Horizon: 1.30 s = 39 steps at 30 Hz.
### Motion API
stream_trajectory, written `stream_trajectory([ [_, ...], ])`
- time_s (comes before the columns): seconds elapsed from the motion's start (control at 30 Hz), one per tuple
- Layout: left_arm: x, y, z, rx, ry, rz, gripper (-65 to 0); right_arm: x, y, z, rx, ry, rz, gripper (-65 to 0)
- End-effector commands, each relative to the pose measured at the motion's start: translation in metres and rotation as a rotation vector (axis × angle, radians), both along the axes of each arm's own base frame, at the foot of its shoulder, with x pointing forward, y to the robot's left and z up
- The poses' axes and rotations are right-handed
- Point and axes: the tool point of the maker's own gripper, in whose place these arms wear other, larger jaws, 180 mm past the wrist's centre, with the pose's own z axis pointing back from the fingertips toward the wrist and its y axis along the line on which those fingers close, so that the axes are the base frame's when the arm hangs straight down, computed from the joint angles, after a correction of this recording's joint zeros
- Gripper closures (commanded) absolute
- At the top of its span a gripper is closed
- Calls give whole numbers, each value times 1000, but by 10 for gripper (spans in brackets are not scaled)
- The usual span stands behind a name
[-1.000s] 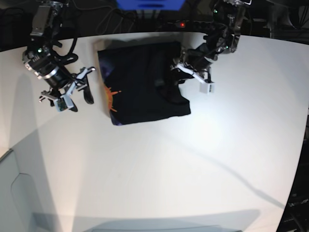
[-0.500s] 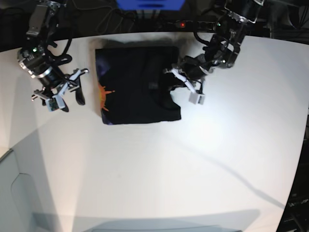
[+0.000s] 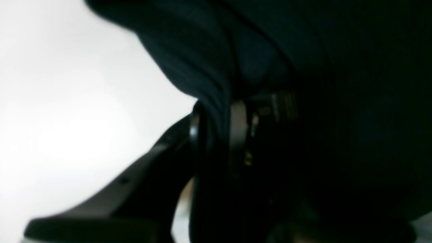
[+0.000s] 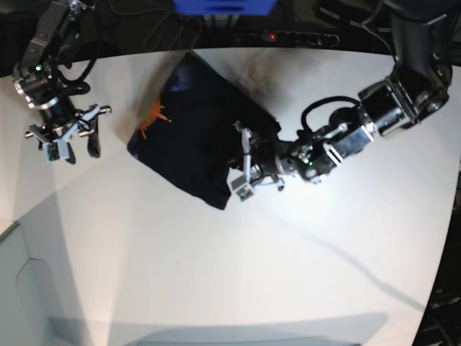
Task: Fold the T-shirt properly
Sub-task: 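Rotate the folded bundle with the left gripper so the print faces the robot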
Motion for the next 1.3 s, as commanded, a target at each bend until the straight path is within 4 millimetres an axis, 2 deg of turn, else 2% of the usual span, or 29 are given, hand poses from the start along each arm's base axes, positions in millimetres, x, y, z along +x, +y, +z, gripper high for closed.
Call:
stream_trajectory([
  [0.0,10,-12,12,-5,-36,-57,-1,5,-4,15,-2,-57,-6,-344],
  [0.17,17,-46,17,39,-134,-320,-1,-3,-22,14,7,-61,-87,-344],
  [0.37,6,-78,-2,185,-260,-654,-1,-14,-38,12,23,-61,-179,-344],
  [0.47,14,-92,-6,268,-345,-720,-1,-20,-44,11,32,-61,-220,-344],
  [0.63,21,-105,-4,335,-437,-777,-1,-26,-55,11,23,-58,-256,-344],
  [0.83,23,-106,-3,343,-448,-781,-10,-31,-55,8,21,-43,-255,-344],
  [0.9,25,-108,2,341,-461,-783,-54,-31,-55,7,22,-41,-255,-344],
  [1.0,38,-107,13,349,-490,-773,-167,-30,-53,7,24,-43,-249,-344],
  [1.13,65,-109,38,298,-518,-664,-315,-29,-52,8,25,-46,-248,-344],
  [1.27,86,-115,68,256,-572,-605,-398,-28,-52,8,26,-47,-246,-344],
])
